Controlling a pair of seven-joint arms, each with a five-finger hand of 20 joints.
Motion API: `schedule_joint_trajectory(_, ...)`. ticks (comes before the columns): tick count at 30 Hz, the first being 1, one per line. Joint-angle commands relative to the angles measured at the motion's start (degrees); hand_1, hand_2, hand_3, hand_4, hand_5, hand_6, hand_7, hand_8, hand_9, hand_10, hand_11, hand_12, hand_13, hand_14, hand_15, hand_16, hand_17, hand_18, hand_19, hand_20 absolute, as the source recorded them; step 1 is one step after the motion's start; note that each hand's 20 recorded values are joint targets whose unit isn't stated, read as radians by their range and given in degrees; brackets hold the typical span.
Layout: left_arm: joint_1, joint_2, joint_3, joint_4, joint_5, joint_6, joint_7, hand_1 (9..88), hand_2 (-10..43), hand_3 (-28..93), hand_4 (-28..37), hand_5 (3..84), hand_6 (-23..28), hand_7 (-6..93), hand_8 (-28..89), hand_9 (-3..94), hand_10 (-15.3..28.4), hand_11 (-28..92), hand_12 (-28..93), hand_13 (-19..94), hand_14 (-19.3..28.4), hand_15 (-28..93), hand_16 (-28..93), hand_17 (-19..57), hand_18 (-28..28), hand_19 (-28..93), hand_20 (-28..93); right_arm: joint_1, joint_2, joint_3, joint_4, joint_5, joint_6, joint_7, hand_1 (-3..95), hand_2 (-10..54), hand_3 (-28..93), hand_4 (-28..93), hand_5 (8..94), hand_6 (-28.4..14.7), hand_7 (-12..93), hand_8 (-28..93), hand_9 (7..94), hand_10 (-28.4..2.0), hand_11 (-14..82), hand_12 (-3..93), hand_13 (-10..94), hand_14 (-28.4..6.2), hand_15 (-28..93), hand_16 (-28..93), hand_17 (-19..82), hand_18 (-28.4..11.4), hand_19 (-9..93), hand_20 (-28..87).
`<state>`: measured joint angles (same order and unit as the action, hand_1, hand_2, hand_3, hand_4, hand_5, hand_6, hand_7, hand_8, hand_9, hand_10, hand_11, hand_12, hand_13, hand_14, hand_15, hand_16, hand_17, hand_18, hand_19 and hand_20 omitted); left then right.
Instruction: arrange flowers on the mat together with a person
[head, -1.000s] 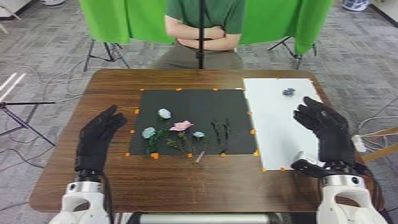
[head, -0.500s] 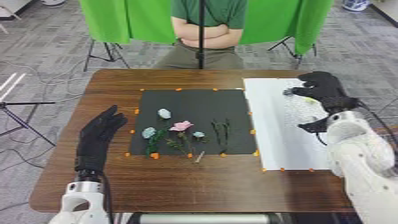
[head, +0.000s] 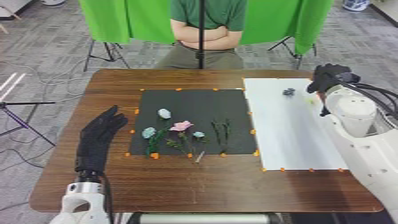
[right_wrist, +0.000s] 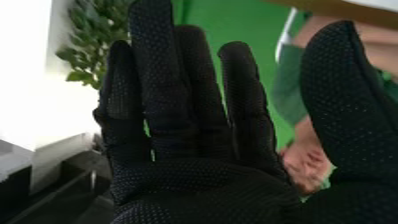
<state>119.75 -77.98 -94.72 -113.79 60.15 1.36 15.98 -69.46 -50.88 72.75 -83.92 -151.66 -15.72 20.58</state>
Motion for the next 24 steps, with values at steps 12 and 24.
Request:
schedule_joint_trajectory(12, -0.2, -0.02, 0.49, 0.64, 0.07, -0.73, -0.95, 25.8, 0.6, 69, -18.8, 47.6, 4.2, 12.9, -6, 45.3, 13.7, 18, 14, 35, 18.4, 22, 2, 6.2, 13.6, 10, 19, -1.6, -4.4, 1.7, 8.4, 3.0, 0.2, 2.0, 36.6, -9.5, 71, -23, 59.2, 3.1, 16, -11, 75.6, -13.0, 16.5, 19.7, 80, -8.2, 33, 30, 38, -20.0, 75, 53)
schedule_joint_trajectory(24, -0.9, -0.11, 0.76, 1.06, -0.04, -1.14, -0.93, 25.7, 0.7, 69, -18.7, 47.6, 4.2, 12.9, -5, 45.4, 13.7, 18, 14, 35, 18.4, 22, 2, 6.2, 13.5, 10, 19, -5.0, -5.4, -1.9, 13.0, -0.2, 24.6, 0.5, 58.6, -9.5, 63, -25, 77.7, 5.0, 24, 3, 90.8, -7.4, 7.3, 37.6, 89, -2.6, 38, 38, 43, -19.4, 84, 56)
